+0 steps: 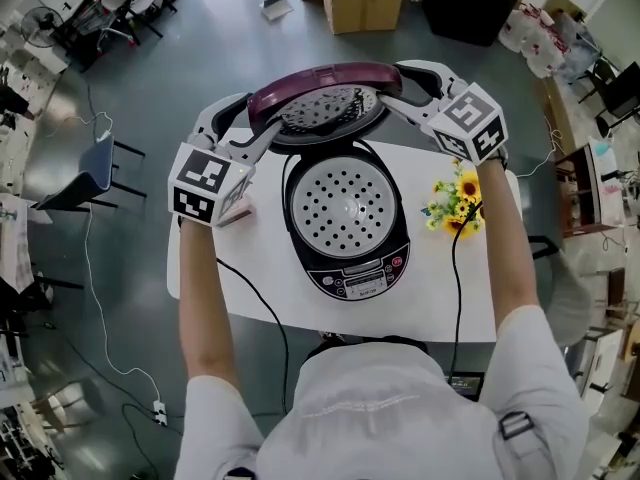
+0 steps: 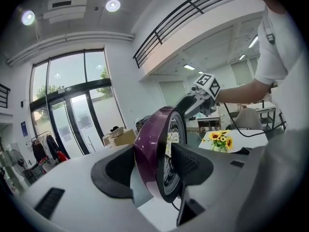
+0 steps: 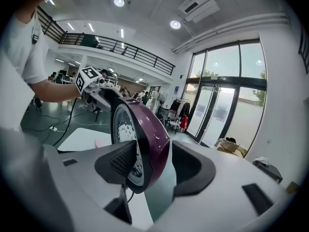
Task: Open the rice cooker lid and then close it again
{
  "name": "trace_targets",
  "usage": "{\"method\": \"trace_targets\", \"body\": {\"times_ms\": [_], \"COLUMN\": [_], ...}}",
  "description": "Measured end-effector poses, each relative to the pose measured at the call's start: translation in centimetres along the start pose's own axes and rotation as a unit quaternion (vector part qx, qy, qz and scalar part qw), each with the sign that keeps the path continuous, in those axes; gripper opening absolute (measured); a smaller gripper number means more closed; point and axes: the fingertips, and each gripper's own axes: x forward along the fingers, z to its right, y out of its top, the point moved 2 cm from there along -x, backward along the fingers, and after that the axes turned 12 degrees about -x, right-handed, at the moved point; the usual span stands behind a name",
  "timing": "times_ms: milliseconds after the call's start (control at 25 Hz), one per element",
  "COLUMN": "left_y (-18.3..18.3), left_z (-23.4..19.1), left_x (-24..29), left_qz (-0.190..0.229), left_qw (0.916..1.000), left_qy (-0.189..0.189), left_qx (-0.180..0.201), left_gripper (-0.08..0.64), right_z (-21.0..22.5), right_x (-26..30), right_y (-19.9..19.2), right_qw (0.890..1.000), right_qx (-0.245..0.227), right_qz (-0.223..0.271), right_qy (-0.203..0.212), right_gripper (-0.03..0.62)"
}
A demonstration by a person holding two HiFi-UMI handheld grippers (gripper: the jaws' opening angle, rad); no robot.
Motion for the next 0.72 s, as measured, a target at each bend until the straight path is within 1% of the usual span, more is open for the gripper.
{"method": "trace_targets", "body": {"times_ms": [120,240,360,560,640,720], "left_y": [-0.1,-0.1,0.0,-0.5,-0.7,-0.8], "left_z": [-0.1,0.0,0.3,1.7,2.4,3.1], "left_x": [0.0,-0.1,-0.5,-1.4,-1.9,-2.5], "left_qz": [-0.004,-0.009,-0.009,-0.005,-0.003,0.000], "left_qw": [0.9999,0.9999,0.9998,0.9998,0.9997,0.9997], "left_qy": [0.010,0.014,0.013,-0.001,-0.006,-0.010], "left_qx": [0.001,0.000,-0.007,-0.020,-0.022,-0.021], "left_gripper": [0.238,0.233,0.220,0.219,0.219,0.219], "right_z": [-0.2,-0.4,-0.7,-2.0,-2.8,-3.6], "right_x": [0.1,-0.1,-0.5,-1.7,-2.4,-3.0], "right_y": [-0.1,-0.3,-0.2,-0.3,-0.3,-0.2], "right_qw": [1.000,1.000,1.000,1.000,1.000,1.000], "right_qx": [-0.002,-0.002,-0.005,-0.007,-0.004,-0.005], "right_qz": [-0.004,-0.011,-0.017,-0.026,-0.027,-0.029], "right_qy": [-0.004,-0.009,-0.010,-0.006,-0.004,0.000], "right_gripper": [0.219,0.213,0.213,0.216,0.223,0.243]}}
